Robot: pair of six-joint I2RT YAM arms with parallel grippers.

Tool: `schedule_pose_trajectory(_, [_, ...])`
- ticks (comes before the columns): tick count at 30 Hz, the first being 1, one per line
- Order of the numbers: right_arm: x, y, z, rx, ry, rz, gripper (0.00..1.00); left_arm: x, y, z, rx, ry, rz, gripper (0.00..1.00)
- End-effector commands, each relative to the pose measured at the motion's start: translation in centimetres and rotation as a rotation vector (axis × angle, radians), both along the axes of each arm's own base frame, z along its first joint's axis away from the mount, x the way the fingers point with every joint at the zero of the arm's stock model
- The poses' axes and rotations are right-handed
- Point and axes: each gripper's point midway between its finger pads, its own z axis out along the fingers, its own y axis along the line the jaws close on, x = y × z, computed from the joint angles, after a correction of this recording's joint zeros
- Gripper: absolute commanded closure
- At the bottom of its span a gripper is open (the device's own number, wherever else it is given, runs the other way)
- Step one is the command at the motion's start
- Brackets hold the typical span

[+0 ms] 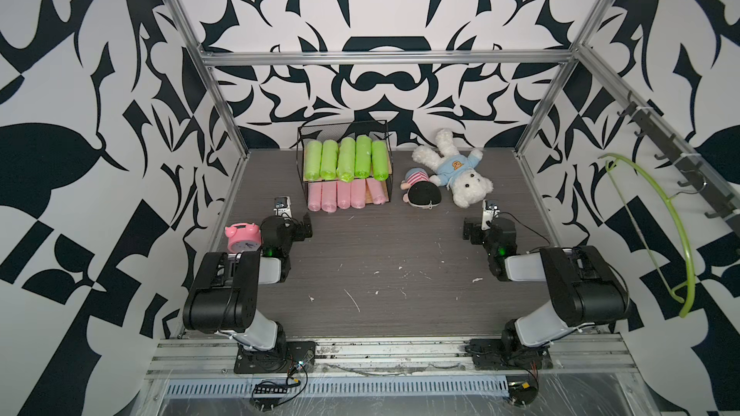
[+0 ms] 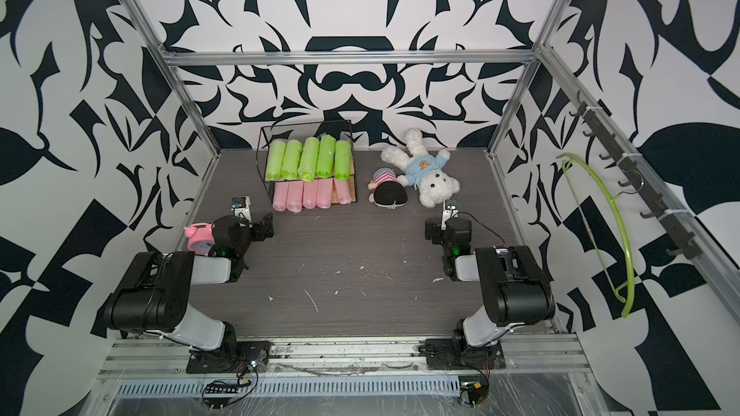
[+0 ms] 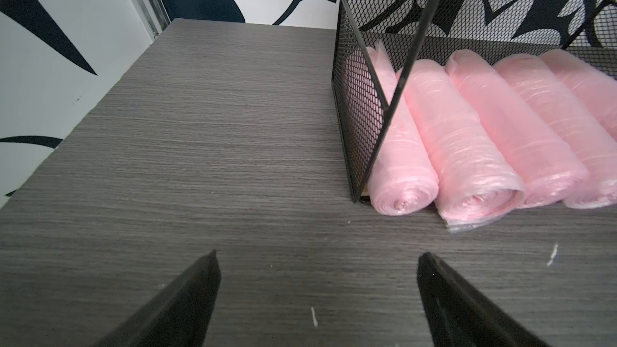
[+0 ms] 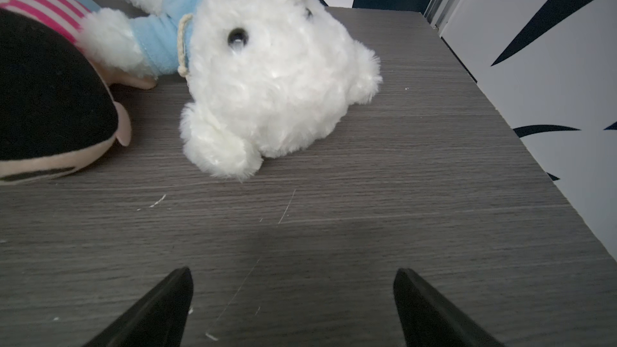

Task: Sort the rolls of trash bags by color and place them on the shelf
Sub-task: Reset both arms

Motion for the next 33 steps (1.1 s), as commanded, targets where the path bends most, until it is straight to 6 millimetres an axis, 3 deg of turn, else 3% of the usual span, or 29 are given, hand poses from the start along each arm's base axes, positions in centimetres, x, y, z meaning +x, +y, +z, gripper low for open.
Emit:
schedule_pose_trajectory(1, [0.7, 0.1, 1.4, 0.012, -0.047, -0.002, 0.0, 0.3, 0.0, 0.5, 0.005, -0.011, -0.008, 0.0])
schedule_pose_trajectory(28, [0.7, 0.1, 1.4, 0.012, -0.047, -0.001, 0.0, 0.4, 0.0, 0.5, 0.005, -0.012, -0.008, 0.0])
schedule_pose_trajectory(30, [0.7, 0.1, 1.4, 0.012, -0.046, -0.001, 0.0, 0.2, -0.2, 0.6, 0.002, -0.017, -0.019, 0.0])
schedule_pose_trajectory(32, [0.7, 0.1, 1.4, 0.012, -0.047, -0.001, 0.0, -0.3, -1.7, 0.8, 0.008, -0.041, -0.113, 0.0])
schedule_pose_trajectory(33, [0.7, 0.1, 1.5, 0.012, -0.048, -0.002, 0.0, 0.0, -1.1, 0.8, 0.01, -0.043, -0.081, 0.0])
